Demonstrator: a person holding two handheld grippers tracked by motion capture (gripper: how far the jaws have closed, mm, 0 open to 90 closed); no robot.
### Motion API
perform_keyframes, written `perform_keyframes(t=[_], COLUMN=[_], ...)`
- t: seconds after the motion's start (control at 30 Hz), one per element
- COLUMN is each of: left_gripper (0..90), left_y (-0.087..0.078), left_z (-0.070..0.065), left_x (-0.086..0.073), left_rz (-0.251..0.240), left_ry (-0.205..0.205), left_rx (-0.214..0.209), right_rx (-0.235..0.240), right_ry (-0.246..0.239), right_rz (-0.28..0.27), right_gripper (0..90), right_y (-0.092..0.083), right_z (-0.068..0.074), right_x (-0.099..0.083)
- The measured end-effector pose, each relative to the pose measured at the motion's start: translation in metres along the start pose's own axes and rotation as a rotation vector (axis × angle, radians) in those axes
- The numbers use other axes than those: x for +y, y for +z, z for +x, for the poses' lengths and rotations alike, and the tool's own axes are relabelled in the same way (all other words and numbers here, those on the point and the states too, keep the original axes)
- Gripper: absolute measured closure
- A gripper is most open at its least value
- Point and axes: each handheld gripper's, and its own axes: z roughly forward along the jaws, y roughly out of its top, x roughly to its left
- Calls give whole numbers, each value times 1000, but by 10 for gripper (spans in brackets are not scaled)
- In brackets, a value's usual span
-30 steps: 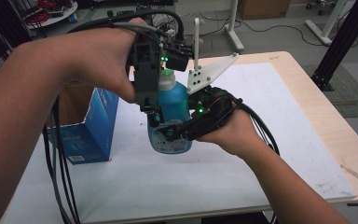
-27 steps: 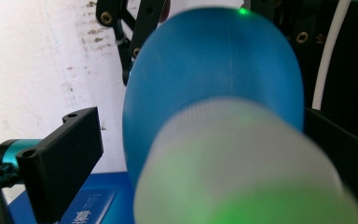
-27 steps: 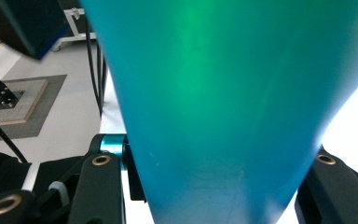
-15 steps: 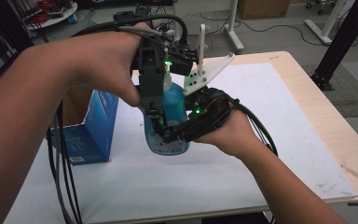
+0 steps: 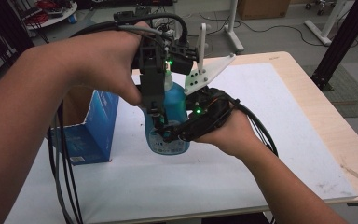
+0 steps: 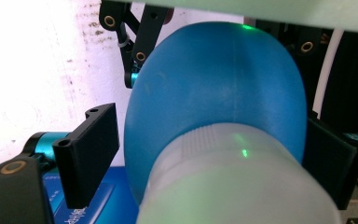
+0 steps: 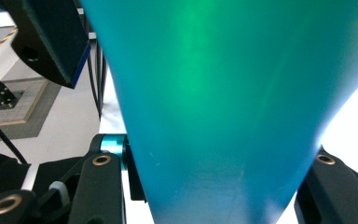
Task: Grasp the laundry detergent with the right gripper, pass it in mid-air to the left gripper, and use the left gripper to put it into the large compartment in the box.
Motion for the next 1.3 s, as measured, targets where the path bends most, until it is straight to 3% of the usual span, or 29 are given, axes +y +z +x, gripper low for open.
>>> perform_keyframes(t=[0.2, 1.1, 1.3], left_gripper=[205, 296, 362], left_y=[-1, 1, 1], left_z=[0, 1, 0], left_x=[0, 2, 4], left_rz=[-7, 2, 7], left_ry=[7, 8, 18], left_rx=[0, -6, -11], right_rx=[1, -2, -2], right_ry=[-4, -11, -14], right_rz=[1, -7, -10], right_gripper=[475, 476, 476], right_y=[1, 1, 2], right_z=[-1, -1, 0], right_x=[0, 0, 0])
